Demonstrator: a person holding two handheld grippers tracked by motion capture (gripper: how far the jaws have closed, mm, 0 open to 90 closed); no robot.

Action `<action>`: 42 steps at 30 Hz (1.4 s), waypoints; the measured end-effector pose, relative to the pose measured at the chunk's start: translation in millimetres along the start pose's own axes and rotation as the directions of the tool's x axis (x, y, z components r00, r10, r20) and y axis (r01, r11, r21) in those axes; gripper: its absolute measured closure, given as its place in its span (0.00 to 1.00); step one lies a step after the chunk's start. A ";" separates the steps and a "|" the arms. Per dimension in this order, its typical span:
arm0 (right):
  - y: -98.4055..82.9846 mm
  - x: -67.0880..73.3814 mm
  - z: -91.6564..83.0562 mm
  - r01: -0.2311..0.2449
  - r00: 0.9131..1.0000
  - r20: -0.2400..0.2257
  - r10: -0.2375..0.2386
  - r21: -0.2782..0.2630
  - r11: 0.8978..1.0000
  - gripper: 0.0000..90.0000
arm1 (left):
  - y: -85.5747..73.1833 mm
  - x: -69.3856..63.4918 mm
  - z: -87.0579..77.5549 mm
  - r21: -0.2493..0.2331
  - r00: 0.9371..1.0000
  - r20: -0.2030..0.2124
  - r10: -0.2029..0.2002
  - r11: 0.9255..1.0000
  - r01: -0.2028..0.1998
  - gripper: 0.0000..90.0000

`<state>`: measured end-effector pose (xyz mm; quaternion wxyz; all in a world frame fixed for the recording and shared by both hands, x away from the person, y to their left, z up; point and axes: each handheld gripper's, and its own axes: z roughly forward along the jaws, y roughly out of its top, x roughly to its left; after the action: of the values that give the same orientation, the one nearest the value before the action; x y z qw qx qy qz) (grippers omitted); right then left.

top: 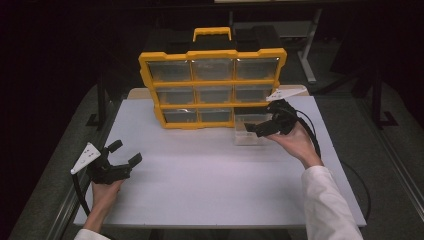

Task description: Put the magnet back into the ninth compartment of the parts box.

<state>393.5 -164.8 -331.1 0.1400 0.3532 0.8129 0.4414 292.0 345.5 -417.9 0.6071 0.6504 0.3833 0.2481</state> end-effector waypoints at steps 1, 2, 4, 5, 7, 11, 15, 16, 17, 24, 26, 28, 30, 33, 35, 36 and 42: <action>-0.8 0.4 -1.6 -0.002 1.000 0.005 0.002 -0.007 1.000 0.00 | 0.1 0.0 0.0 0.000 1.000 0.000 0.000 1.000 0.000 0.00; -1.3 0.5 -2.6 -0.003 1.000 0.005 0.003 -0.010 1.000 0.00 | 0.1 0.0 0.0 -0.001 1.000 -0.001 0.000 1.000 0.000 0.00; -2.9 0.9 -4.9 0.001 1.000 0.007 0.000 -0.014 1.000 0.00 | 0.1 -0.1 0.1 0.001 1.000 0.000 0.001 1.000 -0.001 0.00; -3.9 1.4 -6.4 0.001 1.000 0.011 -0.001 -0.019 1.000 0.00 | 0.1 -0.2 0.3 0.001 1.000 -0.001 0.000 1.000 0.000 0.00; -6.0 1.7 -8.6 -0.002 1.000 0.016 0.002 -0.029 1.000 0.00 | 0.0 -0.4 0.6 0.002 1.000 0.000 0.000 1.000 0.000 0.00; -10.6 1.2 -12.2 -0.005 1.000 0.022 0.006 -0.044 0.999 0.00 | -0.1 -0.7 0.7 0.002 1.000 0.000 -0.001 1.000 0.001 0.00; -15.5 -0.1 -16.2 -0.009 0.999 0.031 0.011 -0.064 0.998 0.00 | -0.3 -0.2 0.4 0.003 1.000 -0.001 -0.001 1.000 0.001 0.00; -16.7 -0.4 -17.1 -0.014 0.999 0.031 0.016 -0.066 0.998 0.00 | -0.3 -0.2 0.5 0.004 1.000 -0.002 -0.001 1.000 0.001 0.00; -18.0 -0.8 -17.9 -0.014 0.999 0.031 0.016 -0.068 0.998 0.00 | -0.4 -0.2 0.5 0.004 1.000 -0.002 -0.001 1.000 0.001 0.00; -25.3 -1.4 -24.1 -0.015 0.999 0.037 0.018 -0.080 0.997 0.00 | -0.6 -0.6 0.4 0.003 1.000 -0.005 -0.002 1.000 0.002 0.00; -27.6 -1.1 -25.0 -0.014 0.999 0.036 0.018 -0.084 0.996 0.00 | -0.5 -0.6 0.3 0.003 1.000 -0.005 -0.002 1.000 0.002 0.00; -30.3 -0.4 -25.8 -0.014 0.999 0.036 0.017 -0.086 0.996 0.00 | -0.5 -0.3 0.4 0.004 1.000 -0.005 -0.001 1.000 0.001 0.00; -33.1 0.4 -26.2 -0.015 0.999 0.036 0.018 -0.087 0.996 0.00 | -0.5 0.0 0.5 0.005 1.000 -0.005 0.000 1.000 0.000 0.00; -38.1 1.4 -25.8 -0.016 0.999 0.034 0.019 -0.090 0.996 0.00 | -0.4 0.1 0.5 0.005 1.000 -0.006 0.002 1.000 -0.002 0.00; -41.7 2.3 -25.3 -0.017 0.999 0.031 0.020 -0.089 0.996 0.00 | -0.4 -0.1 0.6 0.005 1.000 -0.007 0.002 1.000 -0.002 0.00; -43.0 2.7 -25.1 -0.017 0.999 0.031 0.020 -0.090 0.996 0.00 | -0.4 -0.4 0.8 0.004 1.000 -0.007 0.001 1.000 -0.001 0.00; -53.4 6.1 -24.2 -0.015 0.999 0.029 0.018 -0.089 0.996 0.00 | -0.5 -0.4 1.0 0.006 1.000 -0.009 0.002 1.000 -0.002 0.00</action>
<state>352.0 -194.8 -360.4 0.1643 0.3599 0.7872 0.4731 292.4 344.6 -418.5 0.6030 0.6516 0.3861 0.2504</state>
